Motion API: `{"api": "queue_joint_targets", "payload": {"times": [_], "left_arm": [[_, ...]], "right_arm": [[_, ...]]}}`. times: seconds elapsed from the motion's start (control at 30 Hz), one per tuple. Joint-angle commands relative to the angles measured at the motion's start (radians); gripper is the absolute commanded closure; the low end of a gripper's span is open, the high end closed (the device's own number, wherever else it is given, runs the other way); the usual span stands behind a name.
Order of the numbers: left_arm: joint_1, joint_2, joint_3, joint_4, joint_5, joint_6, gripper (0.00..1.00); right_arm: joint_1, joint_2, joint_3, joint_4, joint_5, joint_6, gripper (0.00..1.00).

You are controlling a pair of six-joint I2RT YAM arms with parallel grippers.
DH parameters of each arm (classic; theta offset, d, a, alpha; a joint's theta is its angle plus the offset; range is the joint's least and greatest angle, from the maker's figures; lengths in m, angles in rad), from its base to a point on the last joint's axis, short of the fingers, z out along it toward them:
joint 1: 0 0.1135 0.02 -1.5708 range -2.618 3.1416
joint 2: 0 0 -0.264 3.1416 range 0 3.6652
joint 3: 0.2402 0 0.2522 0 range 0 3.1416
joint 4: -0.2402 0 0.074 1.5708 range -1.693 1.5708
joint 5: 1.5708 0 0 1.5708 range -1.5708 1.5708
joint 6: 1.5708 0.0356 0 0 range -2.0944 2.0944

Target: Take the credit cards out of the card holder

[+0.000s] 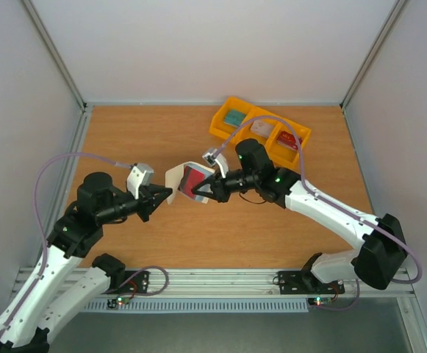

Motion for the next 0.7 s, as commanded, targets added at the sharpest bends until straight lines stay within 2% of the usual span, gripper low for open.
{"api": "queue_joint_targets", "payload": {"times": [0.0,0.07,0.13,0.23,0.27,0.33,0.43,0.53,0.6,0.67], "left_arm": [[0.013,-0.007,0.022,0.026,0.035,-0.021,1.0],[0.021,-0.014,0.03,0.007,-0.035,-0.014,1.0],[0.033,-0.011,0.038,-0.024,-0.205,-0.011,0.96],[0.048,0.004,0.04,-0.035,-0.461,0.029,0.55],[0.05,0.007,0.039,-0.033,-0.488,0.061,0.46],[0.051,0.003,0.04,-0.03,-0.45,0.098,0.35],[0.051,-0.008,0.059,-0.042,-0.363,0.141,0.28],[0.053,-0.022,0.103,-0.07,-0.374,0.216,0.24],[0.053,-0.033,0.146,-0.099,-0.396,0.276,0.23],[0.053,-0.046,0.195,-0.151,-0.359,0.361,0.23]], "right_arm": [[-0.001,-0.062,0.043,-0.066,-0.022,-0.062,0.99],[-0.005,-0.081,0.059,-0.129,-0.028,-0.098,0.99],[-0.012,-0.104,0.079,-0.194,-0.058,-0.143,0.99],[-0.015,-0.12,0.119,-0.299,-0.158,-0.205,0.99],[-0.016,-0.12,0.136,-0.335,-0.186,-0.22,0.99],[-0.016,-0.12,0.161,-0.387,-0.203,-0.237,0.99],[-0.028,-0.128,0.177,-0.415,-0.182,-0.224,0.99],[-0.065,-0.121,0.201,-0.417,-0.144,-0.141,0.99],[-0.079,-0.093,0.262,-0.484,-0.029,-0.056,0.99],[-0.08,-0.05,0.36,-0.595,0.123,0.011,0.99]]}}
